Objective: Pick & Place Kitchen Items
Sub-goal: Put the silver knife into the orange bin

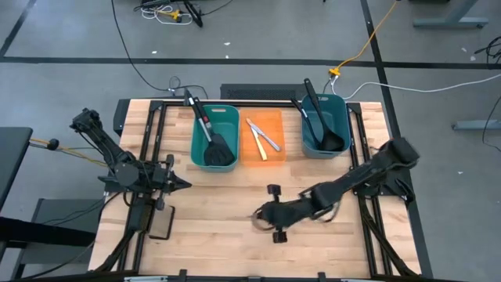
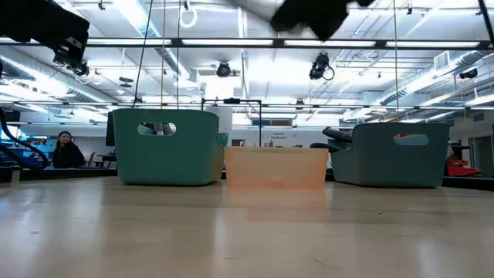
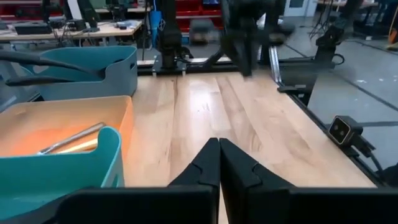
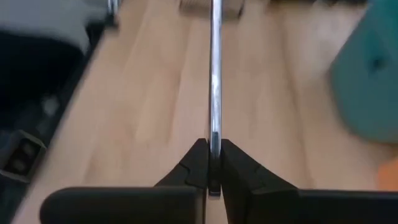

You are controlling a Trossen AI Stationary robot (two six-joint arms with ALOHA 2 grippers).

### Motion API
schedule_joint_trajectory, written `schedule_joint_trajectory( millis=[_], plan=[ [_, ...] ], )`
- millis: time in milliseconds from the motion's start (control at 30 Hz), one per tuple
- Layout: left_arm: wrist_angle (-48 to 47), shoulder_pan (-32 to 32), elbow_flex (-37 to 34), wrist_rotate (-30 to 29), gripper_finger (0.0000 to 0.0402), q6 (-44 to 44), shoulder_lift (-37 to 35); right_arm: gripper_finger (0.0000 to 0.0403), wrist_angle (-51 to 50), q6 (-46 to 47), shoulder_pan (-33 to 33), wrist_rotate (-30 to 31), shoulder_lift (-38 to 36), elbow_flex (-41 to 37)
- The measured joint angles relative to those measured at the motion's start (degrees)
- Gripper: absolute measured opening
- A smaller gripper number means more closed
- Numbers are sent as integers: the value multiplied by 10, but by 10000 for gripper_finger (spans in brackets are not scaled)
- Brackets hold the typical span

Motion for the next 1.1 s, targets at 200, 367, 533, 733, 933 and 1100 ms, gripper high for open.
schedule_joint_trajectory(
  millis=[200, 367, 533, 733, 933, 1100],
  plan=[
    [9, 0, 0, -3, 3, 52, -24, 25, 125, -20, 7, 41, -158, -147],
    [-5, 0, 0, -4, 2, 81, -95, 25, 206, -72, 8, 33, -278, -239],
    [-16, 1, -16, -4, 2, 77, -169, 25, 300, -110, 7, 37, -411, -343],
    [-28, 1, -38, -3, 2, 72, -204, 25, 313, -134, -9, 68, -549, -425],
    [-27, 1, -38, -5, 2, 75, -202, 25, 311, -165, -40, 36, -673, -492],
    [-28, 9, -38, -22, 1, 73, -201, 25, 315, -159, -76, 9, -758, -542]
  ],
)
